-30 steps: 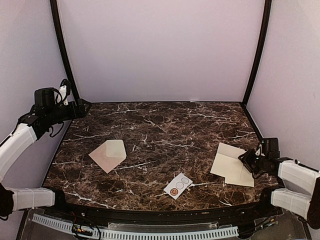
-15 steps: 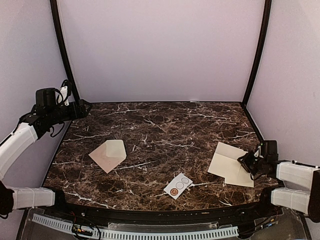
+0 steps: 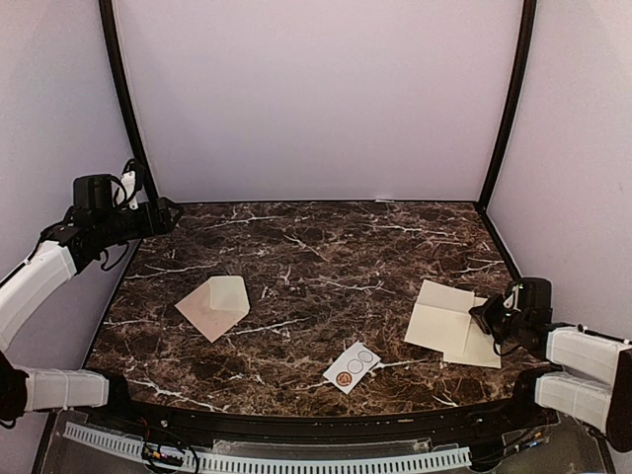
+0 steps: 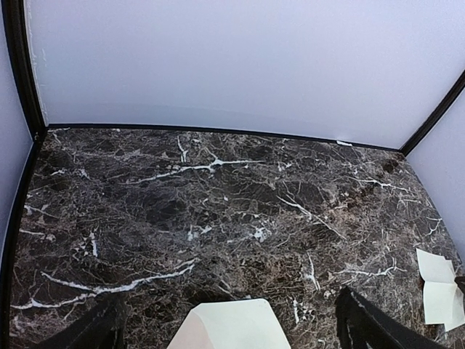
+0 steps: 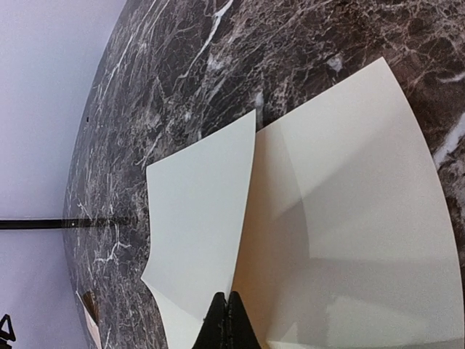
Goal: Place the letter into the envelope and seal it
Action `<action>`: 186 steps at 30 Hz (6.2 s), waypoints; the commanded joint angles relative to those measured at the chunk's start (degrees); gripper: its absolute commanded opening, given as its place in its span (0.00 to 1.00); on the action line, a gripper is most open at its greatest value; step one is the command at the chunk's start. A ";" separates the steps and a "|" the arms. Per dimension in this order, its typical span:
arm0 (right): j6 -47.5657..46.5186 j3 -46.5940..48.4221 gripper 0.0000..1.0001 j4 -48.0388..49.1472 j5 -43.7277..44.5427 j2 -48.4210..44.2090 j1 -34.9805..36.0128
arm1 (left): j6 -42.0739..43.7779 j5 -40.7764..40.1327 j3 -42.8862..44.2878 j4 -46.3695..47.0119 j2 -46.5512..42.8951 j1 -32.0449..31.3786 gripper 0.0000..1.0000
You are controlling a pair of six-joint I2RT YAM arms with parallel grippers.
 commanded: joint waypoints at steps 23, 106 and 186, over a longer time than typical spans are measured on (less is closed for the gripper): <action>-5.34 16.98 0.00 5.81 -24.91 -0.90 9.03 | -14.21 12.10 -10.26 21.29 0.96 -20.88 0.99; -5.45 16.13 0.36 13.42 -25.09 38.56 19.82 | -35.70 14.79 5.18 41.44 52.53 -44.75 0.51; -10.49 38.64 0.00 31.50 -35.37 22.74 39.80 | -32.00 22.94 -5.68 48.85 15.00 -40.08 0.43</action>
